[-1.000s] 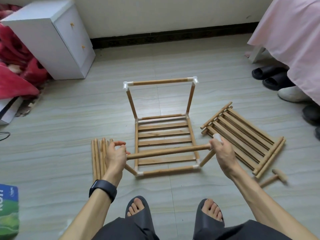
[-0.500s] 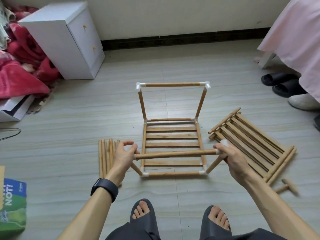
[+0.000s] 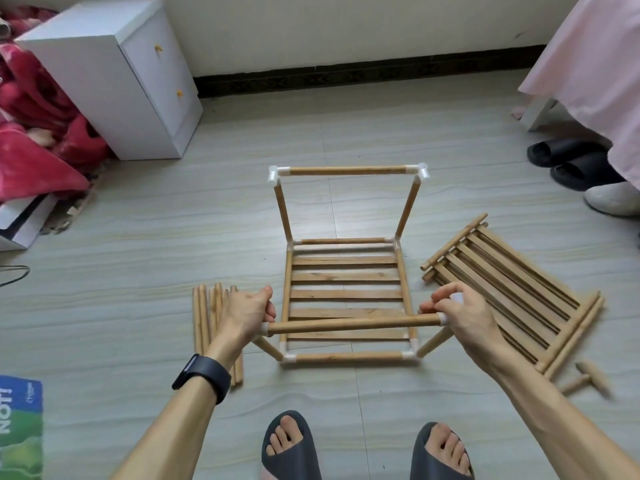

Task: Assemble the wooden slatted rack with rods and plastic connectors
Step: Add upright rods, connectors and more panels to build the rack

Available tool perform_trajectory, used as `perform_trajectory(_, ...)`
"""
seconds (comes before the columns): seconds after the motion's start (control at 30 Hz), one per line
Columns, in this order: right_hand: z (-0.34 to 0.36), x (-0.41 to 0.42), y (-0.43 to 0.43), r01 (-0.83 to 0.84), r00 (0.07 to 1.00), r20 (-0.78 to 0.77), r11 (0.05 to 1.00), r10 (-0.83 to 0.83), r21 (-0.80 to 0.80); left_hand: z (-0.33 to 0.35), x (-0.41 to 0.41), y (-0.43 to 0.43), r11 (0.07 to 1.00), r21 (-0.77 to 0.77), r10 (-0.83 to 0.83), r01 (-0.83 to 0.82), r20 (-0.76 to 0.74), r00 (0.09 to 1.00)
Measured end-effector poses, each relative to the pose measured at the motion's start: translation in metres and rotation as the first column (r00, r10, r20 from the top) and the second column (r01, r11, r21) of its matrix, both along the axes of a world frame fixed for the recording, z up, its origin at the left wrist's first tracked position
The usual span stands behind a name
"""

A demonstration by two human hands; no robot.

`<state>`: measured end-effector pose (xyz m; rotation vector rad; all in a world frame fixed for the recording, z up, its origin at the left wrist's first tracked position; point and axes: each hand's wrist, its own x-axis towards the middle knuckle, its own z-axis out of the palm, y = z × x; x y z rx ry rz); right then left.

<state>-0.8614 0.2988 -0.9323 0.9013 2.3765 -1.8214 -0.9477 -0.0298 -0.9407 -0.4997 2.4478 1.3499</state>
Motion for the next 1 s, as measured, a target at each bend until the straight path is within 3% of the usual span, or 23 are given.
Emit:
perform_trajectory(0.1,0.004,0.002,-0.002,-0.028,1.0,-0.008,0.999,0.029,0.024,-0.001,-0.008,0.004,0.993,-0.111,0.038,-0.038,0.001,0.999)
perform_trajectory(0.27,0.0,0.005,-0.007,-0.047,0.998,0.059,0.98,0.037,0.191,0.003,-0.013,0.008,0.946,-0.323,0.005,-0.004,0.001,1.0)
perform_trajectory(0.57,0.017,-0.029,0.001,-0.091,0.994,0.072,0.991,0.084,0.096,-0.001,-0.01,0.008,0.947,-0.32,0.039,-0.027,0.032,0.999)
perform_trajectory(0.8,0.005,0.002,-0.011,-0.007,0.995,-0.099,0.967,0.033,0.254,-0.003,-0.001,0.007,0.822,-0.562,-0.056,0.093,0.082,0.995)
perform_trajectory(1.0,0.008,-0.005,0.003,-0.13,0.985,-0.068,0.949,0.156,0.286,-0.002,0.003,0.009,0.874,-0.485,0.013,0.033,0.09,0.996)
